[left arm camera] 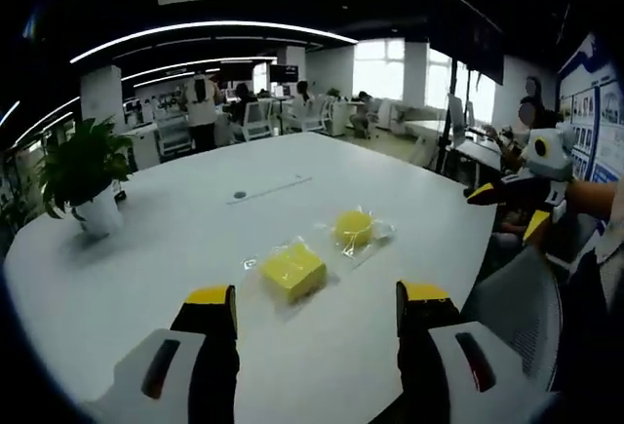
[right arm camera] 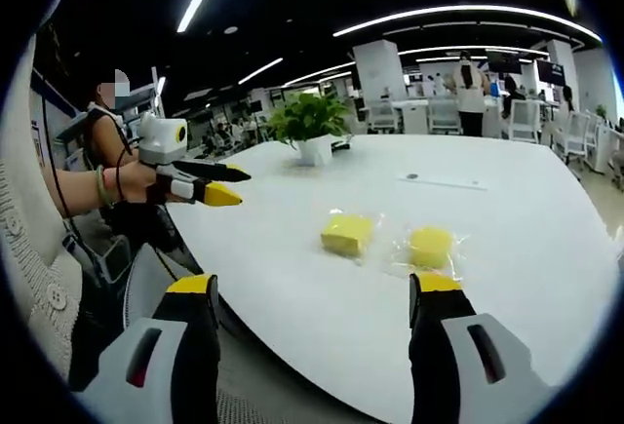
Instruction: Compare the silicone blocks by pressing each to a similar depth, holding the contact briefly, and releasing to observe deformation and rebound differences across the visible hardness samples.
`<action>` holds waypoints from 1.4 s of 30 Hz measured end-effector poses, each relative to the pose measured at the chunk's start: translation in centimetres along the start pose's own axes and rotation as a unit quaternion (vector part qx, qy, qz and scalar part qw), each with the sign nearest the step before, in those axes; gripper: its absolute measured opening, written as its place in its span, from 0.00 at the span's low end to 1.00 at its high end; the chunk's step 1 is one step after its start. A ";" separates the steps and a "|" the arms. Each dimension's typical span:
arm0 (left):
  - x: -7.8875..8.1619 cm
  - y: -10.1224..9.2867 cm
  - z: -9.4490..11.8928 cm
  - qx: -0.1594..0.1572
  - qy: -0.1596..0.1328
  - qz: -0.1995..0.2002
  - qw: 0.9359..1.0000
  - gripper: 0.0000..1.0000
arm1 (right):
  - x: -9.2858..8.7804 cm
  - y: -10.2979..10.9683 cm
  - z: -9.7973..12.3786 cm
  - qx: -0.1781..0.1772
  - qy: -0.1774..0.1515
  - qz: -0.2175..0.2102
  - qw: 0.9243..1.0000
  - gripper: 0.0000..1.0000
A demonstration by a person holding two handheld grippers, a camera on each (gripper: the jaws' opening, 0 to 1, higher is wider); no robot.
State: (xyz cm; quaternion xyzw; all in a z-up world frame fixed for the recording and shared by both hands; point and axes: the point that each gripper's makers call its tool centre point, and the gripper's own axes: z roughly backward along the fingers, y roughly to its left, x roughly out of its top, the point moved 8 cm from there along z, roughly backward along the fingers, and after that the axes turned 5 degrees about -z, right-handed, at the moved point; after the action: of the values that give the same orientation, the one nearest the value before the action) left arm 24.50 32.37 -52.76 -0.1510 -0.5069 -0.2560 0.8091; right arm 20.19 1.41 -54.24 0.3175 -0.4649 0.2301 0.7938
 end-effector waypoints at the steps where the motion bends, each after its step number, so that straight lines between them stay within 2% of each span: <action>1: -0.1 0.0 0.3 0.002 -0.002 0.005 1.000 0.65 | 0.0 0.0 0.1 0.001 0.000 0.000 1.000 0.74; 7: -0.7 -0.3 2.5 0.013 -0.018 0.019 1.000 0.65 | 0.2 0.2 0.4 0.001 -0.010 0.001 1.000 0.73; 16: -1.1 -1.3 4.3 0.017 -0.041 0.018 0.999 0.69 | 0.2 0.2 0.8 -0.001 -0.017 0.002 1.000 0.72; 22: -1.3 -1.2 5.1 0.023 -0.052 0.020 0.998 0.69 | -0.3 0.5 0.9 0.000 -0.017 -0.001 1.000 0.72; 31: -1.9 -1.0 5.6 0.036 -0.050 0.026 0.998 0.68 | -0.6 0.8 0.9 0.001 -0.016 -0.004 1.000 0.71; 42: -2.0 -1.3 5.8 0.027 -0.054 0.024 0.998 0.68 | -0.9 1.3 0.8 -0.004 -0.016 -0.005 1.000 0.71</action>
State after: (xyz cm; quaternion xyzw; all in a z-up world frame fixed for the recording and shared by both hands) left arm 18.74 34.70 -51.99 -0.1548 -0.5532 -0.2145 0.7899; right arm 18.46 1.69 -54.42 0.3206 -0.4763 0.2192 0.7889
